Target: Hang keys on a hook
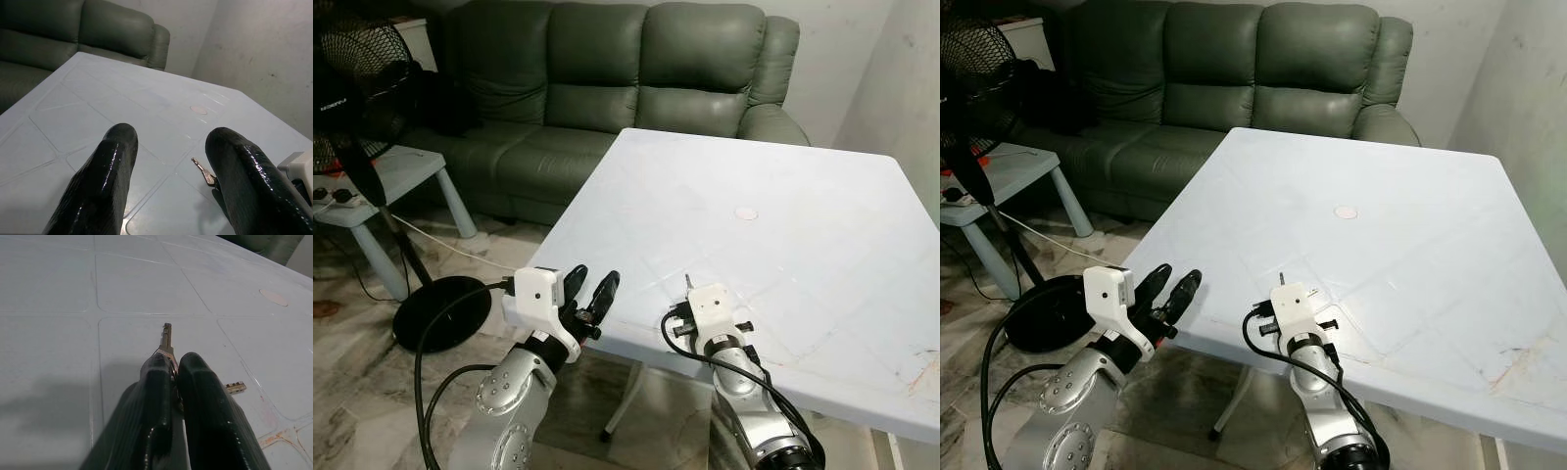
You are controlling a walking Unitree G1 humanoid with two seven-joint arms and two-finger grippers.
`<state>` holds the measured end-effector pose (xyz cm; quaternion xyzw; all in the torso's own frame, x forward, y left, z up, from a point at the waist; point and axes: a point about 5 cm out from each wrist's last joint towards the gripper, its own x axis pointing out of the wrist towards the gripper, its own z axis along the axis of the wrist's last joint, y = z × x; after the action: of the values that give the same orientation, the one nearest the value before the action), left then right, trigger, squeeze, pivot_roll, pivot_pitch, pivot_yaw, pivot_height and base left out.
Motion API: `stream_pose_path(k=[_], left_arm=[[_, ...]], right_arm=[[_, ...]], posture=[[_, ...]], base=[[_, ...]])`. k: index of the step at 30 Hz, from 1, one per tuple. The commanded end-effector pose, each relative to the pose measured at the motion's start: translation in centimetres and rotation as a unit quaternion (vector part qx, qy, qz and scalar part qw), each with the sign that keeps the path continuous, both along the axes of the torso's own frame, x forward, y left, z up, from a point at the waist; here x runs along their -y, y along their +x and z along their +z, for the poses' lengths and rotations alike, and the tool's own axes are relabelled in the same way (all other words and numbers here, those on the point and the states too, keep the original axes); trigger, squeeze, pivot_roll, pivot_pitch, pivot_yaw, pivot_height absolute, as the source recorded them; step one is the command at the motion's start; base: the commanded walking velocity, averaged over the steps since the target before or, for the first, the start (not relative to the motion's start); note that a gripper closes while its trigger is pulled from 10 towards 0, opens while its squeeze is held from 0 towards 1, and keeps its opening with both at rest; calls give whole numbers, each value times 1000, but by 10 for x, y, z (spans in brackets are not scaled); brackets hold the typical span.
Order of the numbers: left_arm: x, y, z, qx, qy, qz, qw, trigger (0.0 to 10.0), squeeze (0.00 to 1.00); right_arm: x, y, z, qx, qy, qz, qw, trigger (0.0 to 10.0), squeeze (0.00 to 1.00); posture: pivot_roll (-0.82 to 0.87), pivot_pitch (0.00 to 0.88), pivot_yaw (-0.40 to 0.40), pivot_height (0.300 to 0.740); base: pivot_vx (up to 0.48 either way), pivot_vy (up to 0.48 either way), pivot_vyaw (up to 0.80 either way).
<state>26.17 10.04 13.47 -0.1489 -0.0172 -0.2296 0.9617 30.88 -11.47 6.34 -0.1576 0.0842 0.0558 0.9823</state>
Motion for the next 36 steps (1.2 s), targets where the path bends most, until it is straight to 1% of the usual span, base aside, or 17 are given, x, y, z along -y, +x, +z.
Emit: stream_pose_path(k=[1,6,10,13,16,17,19,20,23,26,27,30,36], left_arm=[[-1,0,3,3,-1,4,1000,10000,0],[1,0,3,3,-2,2,1000,10000,0],[1,-1,2,3,-3,1,1000,10000,0],[2,-1,2,3,-4,0,1000,10000,0],[3,1,3,4,-5,0,1000,10000,0],[3,2,4,5,-7,2,1000,10000,0],[2,4,5,6,-9,7,1000,10000,0],[1,8,6,7,-13,14,1000,10000,0],[-1,11,8,7,-15,21,1000,10000,0],[-3,17,9,9,-15,30,999,10000,0],[-6,21,11,11,-16,39,999,10000,0],[-11,31,15,17,-16,55,998,10000,0],[-15,48,25,35,-10,68,997,10000,0]], right_arm=[[7,-8,-17,-42,-10,-11,999,0,0],[9,-8,-17,-36,-12,-12,999,0,0],[9,-8,-16,-34,1,-18,999,0,0],[8,-7,-12,-26,34,-23,999,0,0],[7,-6,-4,-8,81,-26,996,0,0],[6,-5,3,14,100,-22,995,0,0],[6,-3,10,31,117,-24,992,0,0],[6,0,20,48,151,-27,987,0,0],[5,3,29,65,167,-24,984,0,0],[4,7,45,90,195,-18,976,0,0],[4,11,56,109,200,-17,973,0,0],[5,17,78,146,208,-14,967,0,0],[9,24,106,192,201,-19,960,0,0]], posture=[[156,0,18,740],[157,0,17,740],[155,0,16,740],[154,0,17,740],[156,0,15,740],[155,0,15,740],[154,0,15,740],[154,0,15,740],[152,0,14,740],[152,0,13,740],[151,0,12,740],[152,0,10,740],[155,0,9,740]], base=[[0,0,0],[0,0,0],[0,0,0],[0,0,0],[0,0,0],[0,0,0],[0,0,0],[0,0,0],[0,0,0],[0,0,0],[0,0,0],[0,0,0],[0,0,0]])
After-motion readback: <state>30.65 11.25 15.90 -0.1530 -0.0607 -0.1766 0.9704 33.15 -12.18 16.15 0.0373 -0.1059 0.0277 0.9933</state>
